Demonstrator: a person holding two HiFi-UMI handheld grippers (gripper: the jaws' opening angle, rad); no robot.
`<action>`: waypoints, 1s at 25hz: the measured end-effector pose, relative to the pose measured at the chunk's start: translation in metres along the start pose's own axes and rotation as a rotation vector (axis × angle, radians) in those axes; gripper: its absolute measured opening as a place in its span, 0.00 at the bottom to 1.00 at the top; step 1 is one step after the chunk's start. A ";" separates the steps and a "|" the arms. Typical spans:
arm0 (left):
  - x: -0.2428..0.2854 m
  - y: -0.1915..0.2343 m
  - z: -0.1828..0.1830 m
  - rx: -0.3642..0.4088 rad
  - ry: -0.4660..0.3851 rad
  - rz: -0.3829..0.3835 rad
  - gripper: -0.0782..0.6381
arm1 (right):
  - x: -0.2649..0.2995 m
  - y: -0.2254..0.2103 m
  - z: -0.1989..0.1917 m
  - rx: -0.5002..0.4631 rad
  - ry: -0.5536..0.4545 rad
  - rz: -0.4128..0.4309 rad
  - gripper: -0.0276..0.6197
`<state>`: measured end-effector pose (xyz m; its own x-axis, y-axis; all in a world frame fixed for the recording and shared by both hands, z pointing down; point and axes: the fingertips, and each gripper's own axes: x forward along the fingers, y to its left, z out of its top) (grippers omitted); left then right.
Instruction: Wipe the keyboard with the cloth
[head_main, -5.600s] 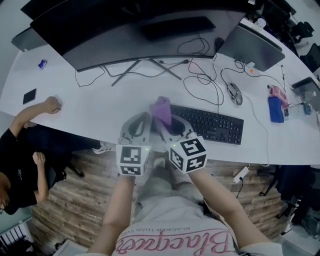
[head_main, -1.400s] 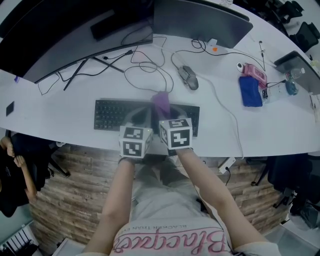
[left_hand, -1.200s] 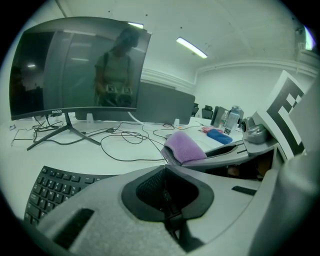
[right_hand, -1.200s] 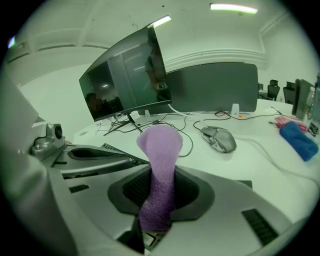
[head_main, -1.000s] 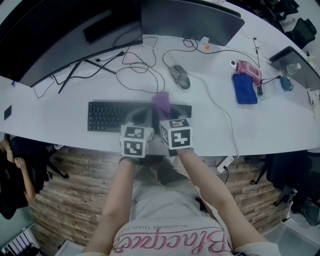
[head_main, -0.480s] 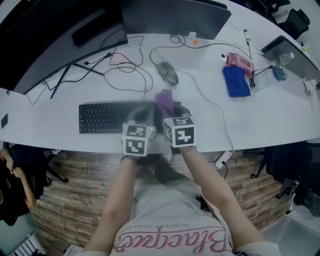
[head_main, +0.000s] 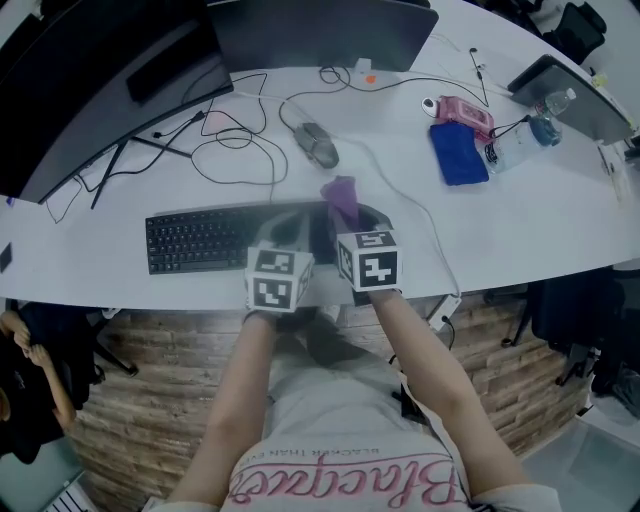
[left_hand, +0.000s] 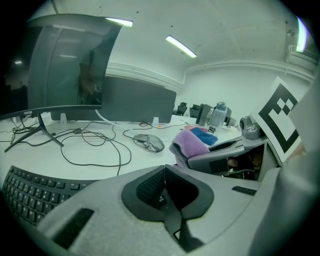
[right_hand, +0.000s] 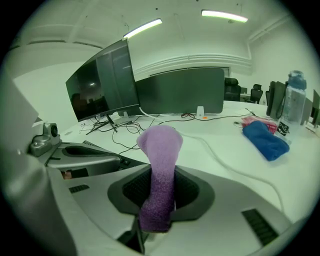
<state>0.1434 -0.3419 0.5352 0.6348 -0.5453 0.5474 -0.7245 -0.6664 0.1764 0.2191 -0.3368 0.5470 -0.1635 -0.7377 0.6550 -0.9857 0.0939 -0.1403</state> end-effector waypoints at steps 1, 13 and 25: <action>0.001 -0.002 0.001 0.002 0.000 -0.004 0.12 | -0.002 -0.004 -0.001 0.001 0.002 -0.009 0.19; -0.011 -0.008 0.006 0.023 -0.014 -0.038 0.12 | -0.033 -0.020 0.004 0.003 -0.059 -0.087 0.19; -0.058 0.017 0.017 0.055 -0.074 -0.048 0.12 | -0.066 0.046 0.034 -0.006 -0.162 -0.031 0.19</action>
<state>0.0990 -0.3303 0.4924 0.6878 -0.5471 0.4770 -0.6785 -0.7181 0.1548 0.1862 -0.3060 0.4721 -0.1244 -0.8382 0.5310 -0.9905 0.0731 -0.1168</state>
